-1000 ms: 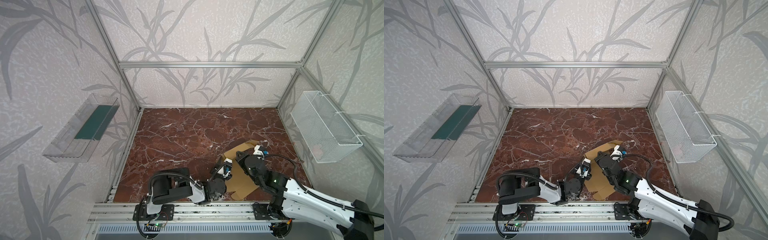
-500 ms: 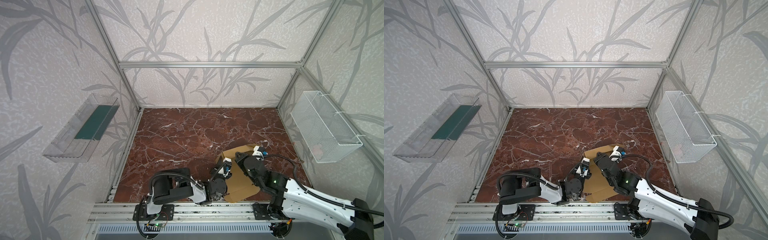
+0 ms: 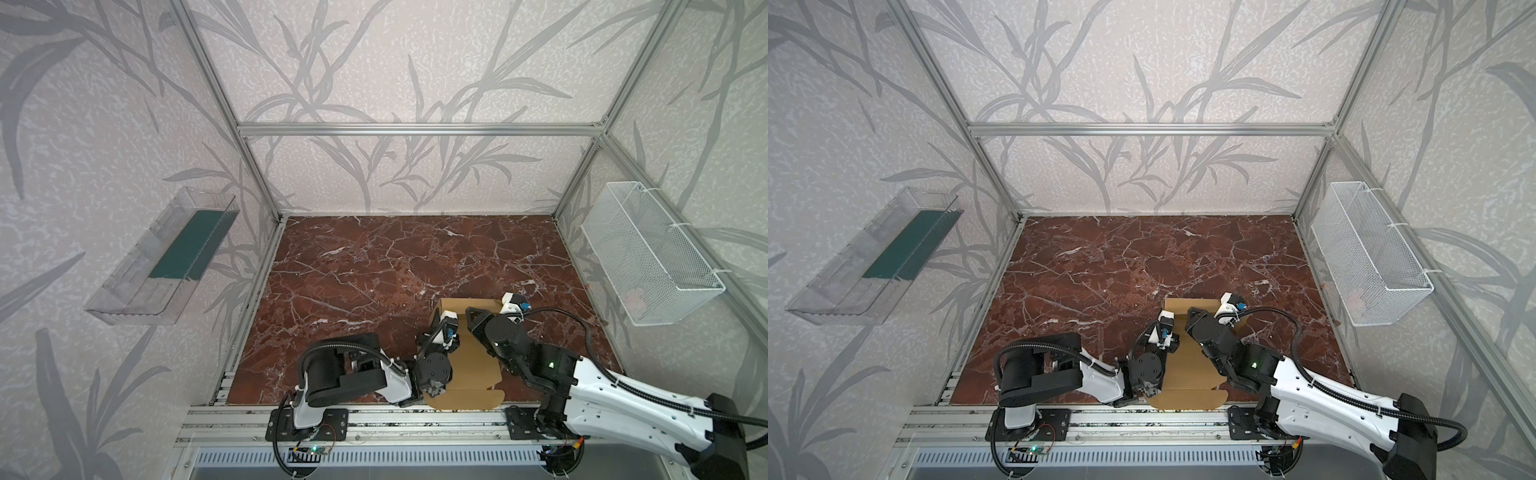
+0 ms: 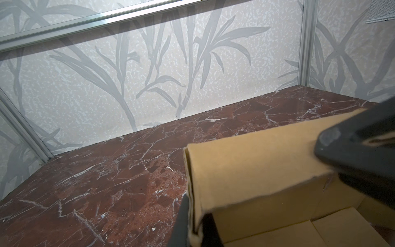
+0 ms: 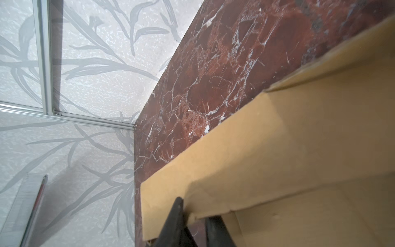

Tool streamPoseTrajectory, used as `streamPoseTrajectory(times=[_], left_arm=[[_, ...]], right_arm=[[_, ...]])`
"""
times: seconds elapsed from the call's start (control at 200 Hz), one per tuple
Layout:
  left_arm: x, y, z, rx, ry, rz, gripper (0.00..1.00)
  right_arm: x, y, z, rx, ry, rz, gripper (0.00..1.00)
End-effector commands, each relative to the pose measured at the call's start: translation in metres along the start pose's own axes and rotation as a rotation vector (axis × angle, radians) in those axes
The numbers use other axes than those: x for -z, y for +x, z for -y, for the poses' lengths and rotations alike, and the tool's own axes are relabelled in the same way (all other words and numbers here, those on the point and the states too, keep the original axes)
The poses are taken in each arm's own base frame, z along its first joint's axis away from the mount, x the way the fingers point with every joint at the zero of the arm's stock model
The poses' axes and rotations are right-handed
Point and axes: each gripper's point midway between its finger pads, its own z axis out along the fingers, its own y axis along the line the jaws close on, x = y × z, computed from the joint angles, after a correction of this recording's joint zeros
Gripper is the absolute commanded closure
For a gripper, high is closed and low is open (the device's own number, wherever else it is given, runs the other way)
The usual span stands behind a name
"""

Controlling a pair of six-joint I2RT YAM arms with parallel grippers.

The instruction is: Fold the paper box

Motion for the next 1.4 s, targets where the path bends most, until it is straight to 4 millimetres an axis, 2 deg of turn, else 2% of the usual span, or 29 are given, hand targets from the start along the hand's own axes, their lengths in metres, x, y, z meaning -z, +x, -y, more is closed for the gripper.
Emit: streamPoseTrajectory(times=[0.0,0.13,0.225,0.375,0.5,0.565,0.625,0.68,0.825,0.885,0.99,1.12,1.21,1.29,1.395], left_arm=[[-0.005,-0.007,-0.023,0.018,-0.044,0.009,1.0],[-0.008,-0.007,-0.041,0.008,-0.032,0.009,1.0],[-0.007,-0.005,-0.049,-0.024,-0.01,-0.002,1.0],[-0.002,0.002,-0.06,-0.013,0.059,-0.056,1.0],[0.005,0.009,-0.07,0.04,0.17,-0.15,1.0],[0.01,0.007,-0.076,0.063,0.218,-0.202,1.0],[0.015,-0.003,-0.086,0.105,0.214,-0.209,1.0],[0.021,-0.011,-0.087,0.143,0.26,-0.212,1.0],[0.025,-0.027,-0.103,0.204,0.257,-0.215,1.0],[0.025,-0.03,-0.108,0.182,0.25,-0.213,1.0],[0.022,-0.033,-0.13,0.125,0.147,-0.203,1.0],[0.021,-0.038,-0.137,0.148,0.122,-0.147,1.0],[0.02,-0.031,-0.136,0.152,0.122,-0.124,1.0],[0.017,-0.023,-0.144,0.186,0.046,-0.115,1.0],[0.018,-0.009,-0.126,0.175,0.131,-0.122,1.0]], right_arm=[[0.013,0.001,-0.005,0.067,0.006,-0.024,0.69],[0.026,0.002,-0.015,0.119,-0.008,-0.042,0.52],[0.039,-0.002,-0.022,0.163,-0.014,-0.056,0.45],[0.06,-0.02,-0.044,0.272,-0.06,-0.045,0.4],[0.073,-0.03,-0.069,0.485,-0.076,-0.048,0.36],[0.077,-0.032,-0.078,0.576,-0.071,-0.075,0.35],[0.08,-0.028,-0.085,0.634,-0.085,-0.117,0.35],[0.084,-0.023,-0.09,0.662,-0.098,-0.163,0.35],[0.09,-0.007,-0.089,0.634,-0.139,-0.257,0.35],[0.09,-0.003,-0.087,0.615,-0.152,-0.277,0.35],[0.09,0.006,-0.083,0.602,-0.165,-0.314,0.35],[0.083,0.019,-0.082,0.594,-0.184,-0.352,0.35],[0.08,0.026,-0.084,0.6,-0.193,-0.375,0.35],[0.075,0.029,-0.083,0.612,-0.19,-0.376,0.35],[0.068,0.033,-0.083,0.605,-0.192,-0.398,0.35]])
